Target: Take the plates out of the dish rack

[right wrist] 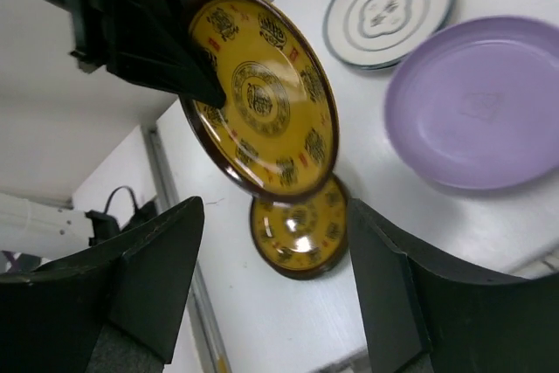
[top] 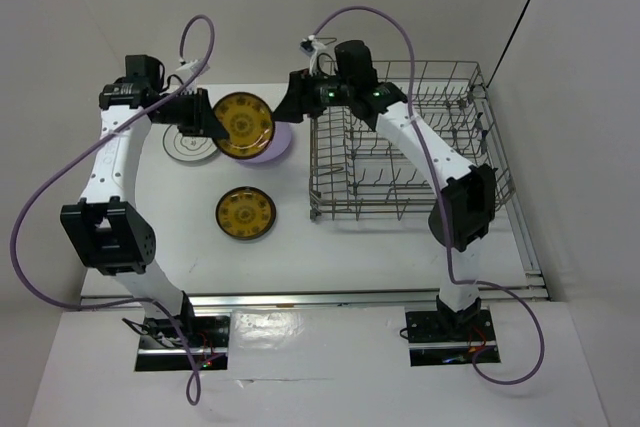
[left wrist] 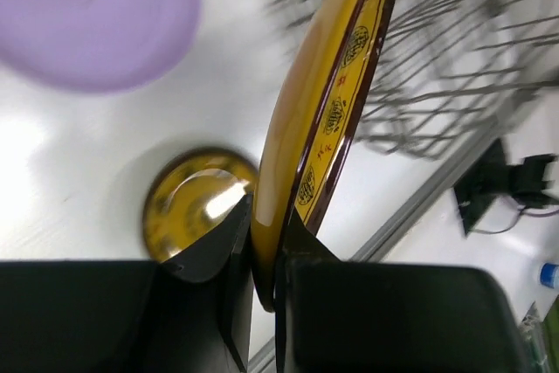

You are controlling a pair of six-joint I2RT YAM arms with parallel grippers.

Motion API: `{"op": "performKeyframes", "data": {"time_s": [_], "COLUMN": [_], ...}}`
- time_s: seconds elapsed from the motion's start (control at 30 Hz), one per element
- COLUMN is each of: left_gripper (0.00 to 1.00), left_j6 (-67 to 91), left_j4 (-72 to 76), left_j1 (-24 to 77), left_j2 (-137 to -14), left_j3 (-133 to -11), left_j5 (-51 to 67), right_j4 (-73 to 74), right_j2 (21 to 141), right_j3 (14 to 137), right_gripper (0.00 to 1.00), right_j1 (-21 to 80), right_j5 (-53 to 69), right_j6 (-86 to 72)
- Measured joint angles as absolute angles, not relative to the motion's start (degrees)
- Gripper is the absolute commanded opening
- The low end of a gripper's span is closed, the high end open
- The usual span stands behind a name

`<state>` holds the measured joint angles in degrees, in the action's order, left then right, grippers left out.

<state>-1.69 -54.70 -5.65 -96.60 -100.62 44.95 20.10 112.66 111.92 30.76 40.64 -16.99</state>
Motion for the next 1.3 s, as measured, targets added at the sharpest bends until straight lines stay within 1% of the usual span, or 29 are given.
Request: {"op": "performKeyframes", "data": {"time_s": [0.17, 0.3, 0.47, 0.57, 0.7, 0.73, 0.83, 0.87, 0.97, 1.0, 1.03, 1.1, 1.3], "left_gripper": [0.00, 0.00, 0.00, 0.04, 0.16, 0.24, 0.38, 0.46, 0.58, 0.64, 0.67, 0.70, 0.71], "left_j6": [-9.9, -15.0, -18.5, -20.5, -21.5, -21.7, -22.2, -22.2, -22.2, -22.2, -22.3, -22.2, -21.7], "left_j4": [-65.0, -69.4, -71.8, -72.0, -71.6, -71.4, -70.5, -70.3, -69.5, -69.3, -69.0, -68.7, -68.3], "left_j1": [-8.6, -9.1, -7.9, -5.9, -2.5, -1.9, -0.9, -0.9, -0.6, -0.4, -0.1, 0.9, 3.6], "left_j2": [-103.9, -108.4, -111.6, -111.9, -112.4, -112.6, -113.3, -113.4, -113.5, -113.5, -113.5, -113.5, -113.5], "left_j3": [-102.6, -98.4, -94.3, -92.6, -90.5, -90.2, -89.6, -89.6, -89.6, -89.6, -89.6, -89.6, -89.6], "left_j5": [38.0, 35.3, 34.1, 32.6, 29.1, 28.2, 26.4, 25.7, 23.4, 22.5, 21.7, 19.9, 14.7], "right_j4": [21.4, 21.4, 22.2, 23.2, 23.4, 23.4, 23.9, 24.0, 24.1, 24.1, 24.1, 24.1, 24.1], "right_j2": [105.6, 101.4, 100.4, 100.4, 100.4, 100.4, 100.4, 100.4, 100.1, 100.1, 99.9, 99.8, 99.7], "right_j3": [108.9, 108.4, 108.4, 108.2, 107.1, 106.7, 106.3, 106.3, 106.2, 106.1, 106.0, 105.9, 105.7], "right_gripper": [0.74, 0.75, 0.75, 0.75, 0.75, 0.75, 0.75, 0.75, 0.75, 0.76, 0.76, 0.76, 0.76], "right_j1": [26.7, 25.1, 25.5, 25.5, 25.5, 25.5, 25.5, 25.5, 25.5, 25.5, 25.5, 25.5, 25.5], "right_j5": [36.7, 34.4, 33.3, 32.6, 31.8, 31.8, 31.6, 31.6, 31.6, 31.6, 31.6, 31.6, 31.6], "right_j6": [-15.0, -13.6, -12.2, -11.8, -11.4, -11.3, -11.2, -11.1, -11.0, -11.0, -11.0, -11.0, -11.0]}}
